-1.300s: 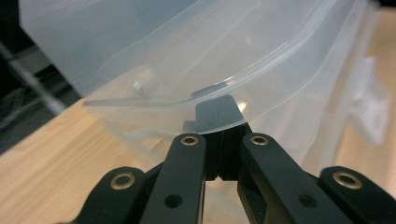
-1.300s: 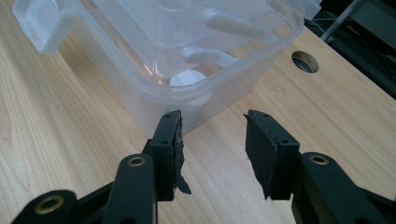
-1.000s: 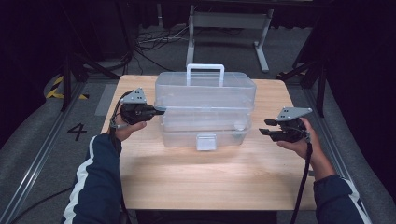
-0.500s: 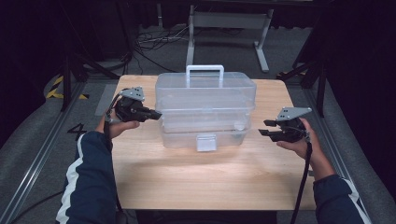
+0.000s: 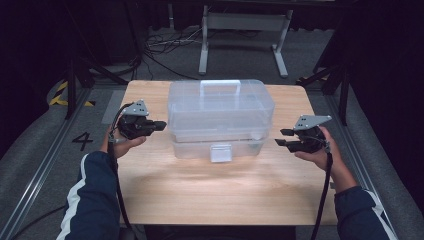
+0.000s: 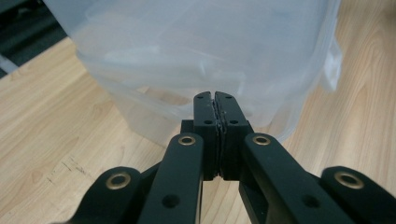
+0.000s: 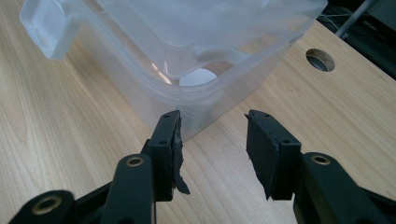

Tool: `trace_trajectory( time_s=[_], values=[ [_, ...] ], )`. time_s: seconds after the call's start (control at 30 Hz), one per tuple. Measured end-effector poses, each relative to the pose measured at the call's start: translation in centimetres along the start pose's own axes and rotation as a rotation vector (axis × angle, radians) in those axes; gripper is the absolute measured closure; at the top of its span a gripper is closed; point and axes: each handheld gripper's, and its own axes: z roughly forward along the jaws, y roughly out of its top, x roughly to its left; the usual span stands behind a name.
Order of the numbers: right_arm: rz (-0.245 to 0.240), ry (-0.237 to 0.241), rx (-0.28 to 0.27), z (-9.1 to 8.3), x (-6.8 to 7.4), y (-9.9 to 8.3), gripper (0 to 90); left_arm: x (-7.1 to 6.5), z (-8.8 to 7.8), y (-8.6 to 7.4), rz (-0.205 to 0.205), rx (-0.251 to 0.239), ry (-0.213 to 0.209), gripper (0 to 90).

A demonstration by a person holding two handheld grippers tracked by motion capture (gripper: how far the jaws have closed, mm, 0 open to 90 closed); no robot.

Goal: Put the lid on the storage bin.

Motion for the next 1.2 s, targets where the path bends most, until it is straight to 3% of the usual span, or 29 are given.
trace_trajectory(
  time_s=[0.2, 0.3, 0.33, 0.4, 0.57, 0.63, 0.7, 0.77, 0.83, 0.93, 1.2],
  values=[
    [0.002, -0.006, -0.003, -0.3, 0.0, -0.2, 56.1, -1.3, -0.1, -0.5, 0.04, 0.022, 0.082, 86.4],
    [-0.006, -0.014, 0.011, -0.4, 0.2, -0.7, 55.6, -1.7, -0.2, -0.9, 0.046, 0.029, 0.093, 83.9],
    [-0.006, -0.014, 0.011, -0.4, 0.2, -0.7, 55.6, -2.0, -0.2, -1.3, 0.049, 0.04, 0.116, 83.9],
    [-0.008, -0.025, 0.016, -0.5, 0.3, -1.1, 55.2, -2.3, -0.2, -1.8, 0.048, 0.047, 0.117, 82.4],
    [-0.014, -0.031, 0.017, -1.0, 0.7, -2.0, 53.4, -3.4, 0.0, -3.4, 0.056, 0.085, 0.169, 77.2],
    [-0.017, -0.038, 0.026, -1.0, 0.8, -2.5, 52.1, -3.9, 0.2, -3.9, 0.052, 0.089, 0.16, 75.7],
    [-0.015, -0.043, 0.024, -1.1, 0.9, -3.0, 51.6, -4.5, 0.3, -4.5, 0.076, 0.118, 0.193, 72.1],
    [-0.01, -0.058, 0.029, -1.2, 0.9, -3.5, 51.0, -4.8, 0.4, -5.1, 0.064, 0.126, 0.172, 70.9],
    [-0.003, -0.06, 0.017, -1.4, 0.9, -4.1, 49.1, -5.4, 0.5, -5.6, 0.091, 0.156, 0.192, 67.2],
    [0.001, -0.065, 0.015, -1.5, 1.0, -5.1, 46.6, -5.9, 0.6, -6.3, 0.089, 0.166, 0.196, 62.7],
    [0.064, -0.087, 0.017, -2.0, 1.0, -8.5, 40.3, -7.1, 0.9, -8.5, 0.102, 0.21, 0.218, 52.8]
  ],
)
